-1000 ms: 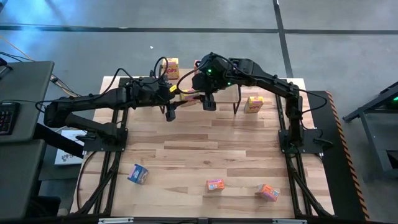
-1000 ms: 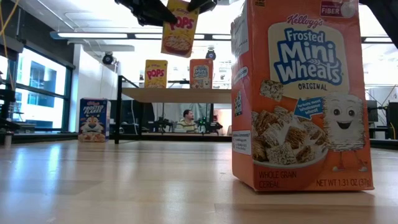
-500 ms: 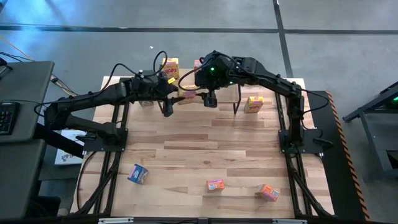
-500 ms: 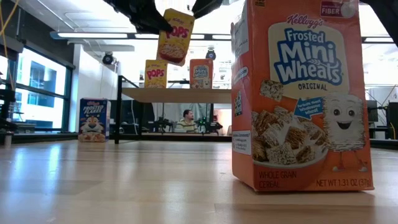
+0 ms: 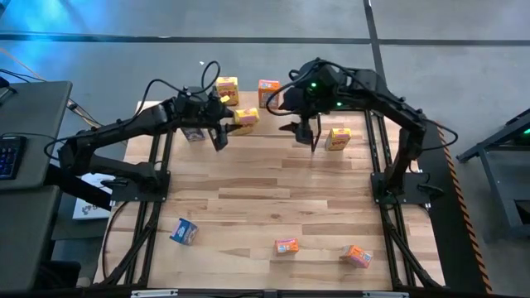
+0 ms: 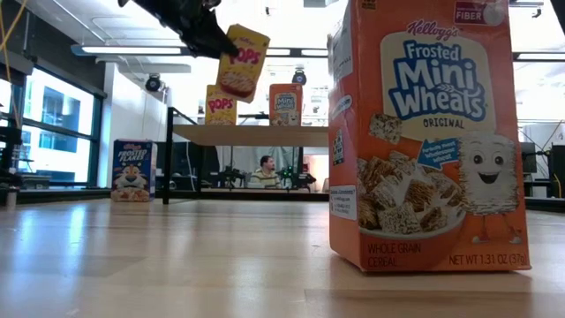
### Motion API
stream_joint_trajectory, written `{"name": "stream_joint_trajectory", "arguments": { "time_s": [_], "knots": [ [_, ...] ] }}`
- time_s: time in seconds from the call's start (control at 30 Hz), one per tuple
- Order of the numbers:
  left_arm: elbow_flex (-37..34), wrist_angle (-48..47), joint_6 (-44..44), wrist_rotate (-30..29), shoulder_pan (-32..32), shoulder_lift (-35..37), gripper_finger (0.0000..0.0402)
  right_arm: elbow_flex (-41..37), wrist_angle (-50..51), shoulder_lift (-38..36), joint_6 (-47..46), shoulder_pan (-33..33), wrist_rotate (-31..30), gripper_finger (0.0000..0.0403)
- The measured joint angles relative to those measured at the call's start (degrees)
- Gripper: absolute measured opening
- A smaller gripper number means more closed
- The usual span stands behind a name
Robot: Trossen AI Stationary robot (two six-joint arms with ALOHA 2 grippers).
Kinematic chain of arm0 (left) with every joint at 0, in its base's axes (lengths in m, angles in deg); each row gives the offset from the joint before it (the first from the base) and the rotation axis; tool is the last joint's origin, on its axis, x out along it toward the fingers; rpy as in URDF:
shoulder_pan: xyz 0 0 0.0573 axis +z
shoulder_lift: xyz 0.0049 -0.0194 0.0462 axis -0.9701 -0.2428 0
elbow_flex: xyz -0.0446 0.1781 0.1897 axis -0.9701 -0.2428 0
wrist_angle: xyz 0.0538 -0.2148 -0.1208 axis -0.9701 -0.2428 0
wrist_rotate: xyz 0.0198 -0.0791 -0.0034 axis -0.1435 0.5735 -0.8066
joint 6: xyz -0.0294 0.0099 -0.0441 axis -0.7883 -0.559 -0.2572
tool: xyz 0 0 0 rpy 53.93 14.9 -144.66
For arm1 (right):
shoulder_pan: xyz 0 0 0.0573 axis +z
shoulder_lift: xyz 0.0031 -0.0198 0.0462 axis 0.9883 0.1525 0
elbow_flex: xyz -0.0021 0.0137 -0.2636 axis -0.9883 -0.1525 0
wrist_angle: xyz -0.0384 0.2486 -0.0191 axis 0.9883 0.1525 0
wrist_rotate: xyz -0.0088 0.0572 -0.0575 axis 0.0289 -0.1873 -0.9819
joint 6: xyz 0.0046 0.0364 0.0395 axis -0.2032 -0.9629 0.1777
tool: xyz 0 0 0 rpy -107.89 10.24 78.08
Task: Stack cereal on shelf
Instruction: Put the bottom yellow cereal box on the shelf aligned with the other yellow cereal box
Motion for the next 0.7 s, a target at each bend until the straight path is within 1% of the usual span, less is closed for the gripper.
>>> {"name": "stream_joint_trajectory", "arguments": {
  "time_s": [0.1, 0.17, 0.23, 0.33, 0.43, 0.57, 0.7],
  "knots": [
    [0.0, 0.0, 0.4, 2.6, 1.6, 0.0, 0.0168, 0.0, 1.4, -0.5, -0.9, 0.2, 0.4, 0.0282],
    [-0.4, 0.8, 0.5, 4.6, 2.6, 0.0, 0.0168, 0.0, 2.0, -0.5, -1.5, 0.6, -0.4, 0.0282],
    [-2.6, 3.5, 0.4, 6.2, 3.5, 0.2, 0.0168, 0.0, 3.1, -0.5, -1.8, 1.2, -1.9, 0.0282],
    [-6.8, 6.4, 0.1, 6.8, 5.5, 1.6, 0.0168, -0.6, 3.6, -0.6, -2.8, 2.2, -3.9, 0.0282],
    [-9.5, 8.2, 0.5, 7.9, 7.1, 2.6, 0.0168, -1.8, 3.7, -0.7, -3.5, 3.0, -5.3, 0.0282],
    [-11.3, 10.9, 0.9, 12.3, 10.0, 3.7, 0.0168, -2.8, 3.7, -0.9, -4.2, 3.5, -6.3, 0.0282],
    [-12.3, 10.9, 1.8, 15.7, 13.4, 4.6, 0.0168, -2.8, 3.4, -0.8, -4.2, 3.8, -6.5, 0.0282]
  ]
}}
